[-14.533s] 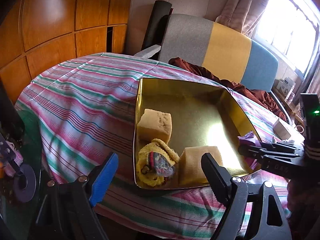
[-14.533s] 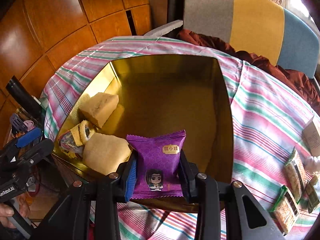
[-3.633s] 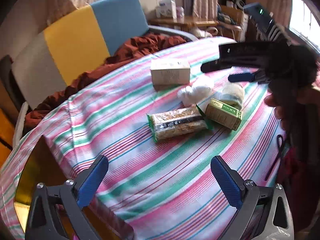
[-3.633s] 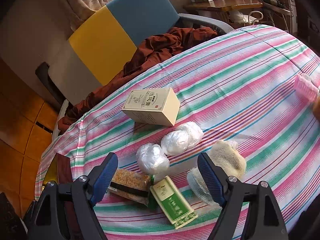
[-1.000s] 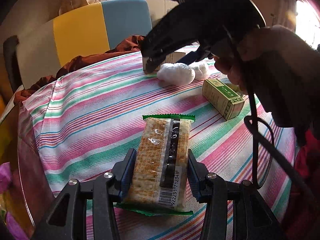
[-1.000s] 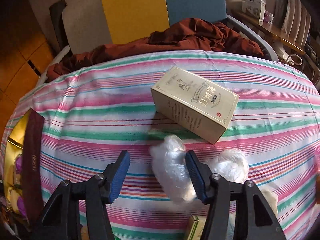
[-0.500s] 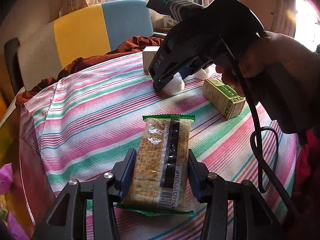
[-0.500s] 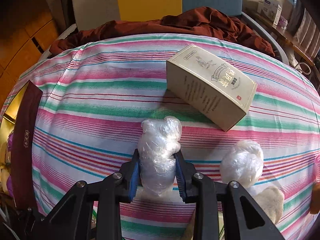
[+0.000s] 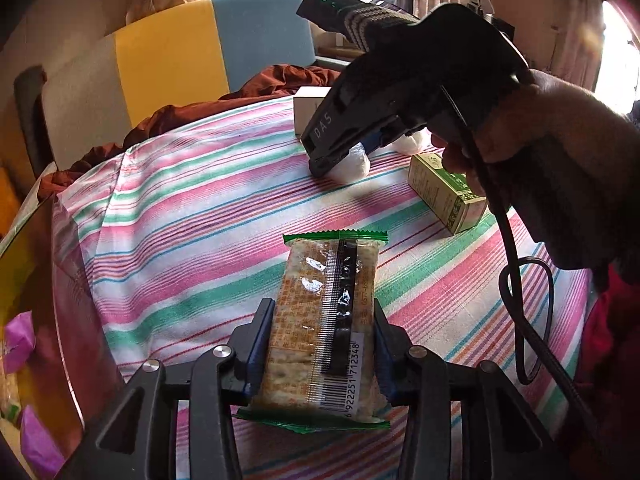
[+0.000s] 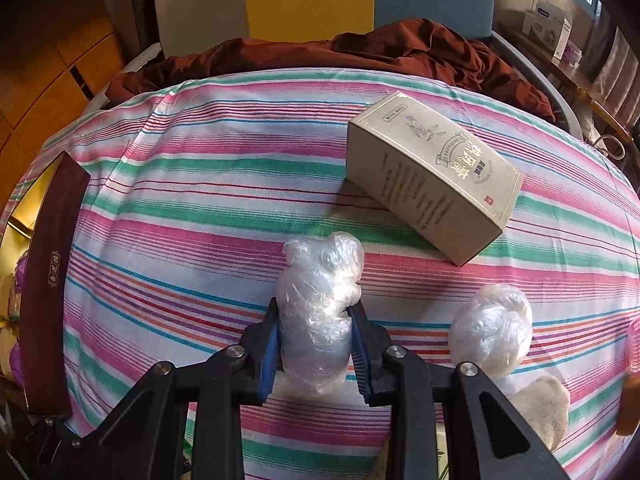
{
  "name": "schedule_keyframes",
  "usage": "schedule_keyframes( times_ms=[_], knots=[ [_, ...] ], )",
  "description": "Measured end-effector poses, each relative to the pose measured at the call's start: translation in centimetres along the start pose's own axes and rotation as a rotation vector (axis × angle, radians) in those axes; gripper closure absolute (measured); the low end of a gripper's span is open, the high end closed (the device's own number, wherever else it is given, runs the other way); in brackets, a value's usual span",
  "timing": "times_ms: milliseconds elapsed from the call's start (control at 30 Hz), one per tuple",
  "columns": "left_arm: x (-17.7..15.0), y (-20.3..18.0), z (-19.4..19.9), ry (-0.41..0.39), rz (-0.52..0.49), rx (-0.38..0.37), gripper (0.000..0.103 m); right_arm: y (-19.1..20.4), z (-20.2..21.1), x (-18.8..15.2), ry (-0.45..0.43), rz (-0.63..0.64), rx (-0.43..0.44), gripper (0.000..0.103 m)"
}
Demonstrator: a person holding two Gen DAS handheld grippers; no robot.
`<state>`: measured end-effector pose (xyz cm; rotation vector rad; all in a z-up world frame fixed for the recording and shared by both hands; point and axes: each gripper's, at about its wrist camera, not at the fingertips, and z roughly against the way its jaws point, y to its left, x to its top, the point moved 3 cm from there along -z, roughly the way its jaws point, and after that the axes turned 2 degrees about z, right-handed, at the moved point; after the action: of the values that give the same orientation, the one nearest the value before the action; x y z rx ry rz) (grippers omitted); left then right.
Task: Organize objects
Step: 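Lift the cracker bar with the left tool while the right tool grasps a plastic-wrapped white ball, then carry the cracker bar into the gold tray and open the left tool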
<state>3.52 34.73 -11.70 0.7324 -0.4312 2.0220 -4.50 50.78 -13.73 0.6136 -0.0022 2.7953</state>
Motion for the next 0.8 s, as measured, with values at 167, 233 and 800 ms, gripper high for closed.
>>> schedule_keyframes(
  times_ms=[167, 233, 800],
  knots=[
    [-0.1, 0.4, 2.0, 0.003, 0.043, -0.009, 0.058, 1.1, 0.1, -0.1, -0.002, 0.049, 0.002, 0.072],
    [0.0, 0.6, 3.4, -0.014, 0.061, -0.012, 0.058, 1.5, 0.0, -0.2, -0.004, 0.059, -0.002, 0.072],
    [-0.8, 13.9, 12.8, -0.125, 0.348, 0.190, 0.058, 3.1, 0.7, -1.2, -0.014, 0.115, -0.050, 0.073]
  ],
)
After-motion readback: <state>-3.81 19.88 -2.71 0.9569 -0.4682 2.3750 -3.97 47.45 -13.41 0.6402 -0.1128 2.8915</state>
